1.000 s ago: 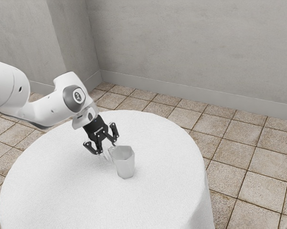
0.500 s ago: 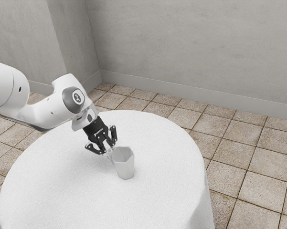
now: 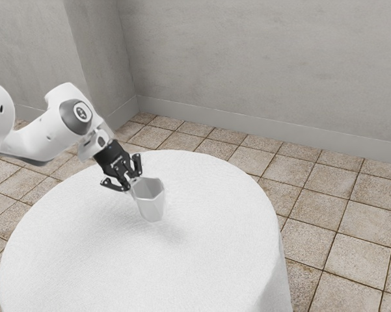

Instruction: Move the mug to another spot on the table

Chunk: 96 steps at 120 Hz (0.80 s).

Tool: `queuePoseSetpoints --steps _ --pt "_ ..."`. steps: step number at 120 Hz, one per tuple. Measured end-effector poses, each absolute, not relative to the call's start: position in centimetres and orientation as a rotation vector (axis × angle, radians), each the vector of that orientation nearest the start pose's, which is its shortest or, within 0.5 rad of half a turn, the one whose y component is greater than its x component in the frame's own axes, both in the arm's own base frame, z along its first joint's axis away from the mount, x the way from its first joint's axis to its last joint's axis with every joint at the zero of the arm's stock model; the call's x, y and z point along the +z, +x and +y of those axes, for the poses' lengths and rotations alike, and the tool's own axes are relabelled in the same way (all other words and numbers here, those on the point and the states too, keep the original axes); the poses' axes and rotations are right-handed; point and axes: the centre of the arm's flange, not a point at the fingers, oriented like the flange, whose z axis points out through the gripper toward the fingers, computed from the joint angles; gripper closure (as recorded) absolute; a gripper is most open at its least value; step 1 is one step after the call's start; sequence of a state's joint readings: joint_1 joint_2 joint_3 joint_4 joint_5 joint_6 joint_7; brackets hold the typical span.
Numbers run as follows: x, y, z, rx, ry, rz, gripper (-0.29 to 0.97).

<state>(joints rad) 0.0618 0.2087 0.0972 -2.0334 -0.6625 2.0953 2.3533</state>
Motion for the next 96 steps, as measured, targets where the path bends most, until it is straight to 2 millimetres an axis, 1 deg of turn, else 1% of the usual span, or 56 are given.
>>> queuePoseSetpoints --steps 17,26,41,61,75,96 --pt "34.0 56.5 8.9 -0.789 -2.132 2.597 0.75" --pt "34.5 55.9 10.2 -0.797 -2.155 2.579 0.73" --pt "34.8 54.7 13.0 -0.800 -2.210 2.539 0.72" --pt "34.4 53.9 15.4 -0.795 -2.257 2.510 0.75" --pt "34.1 53.7 15.8 -0.793 -2.261 2.511 0.77" --pt "33.1 53.1 15.5 -0.791 -2.267 2.529 0.79"
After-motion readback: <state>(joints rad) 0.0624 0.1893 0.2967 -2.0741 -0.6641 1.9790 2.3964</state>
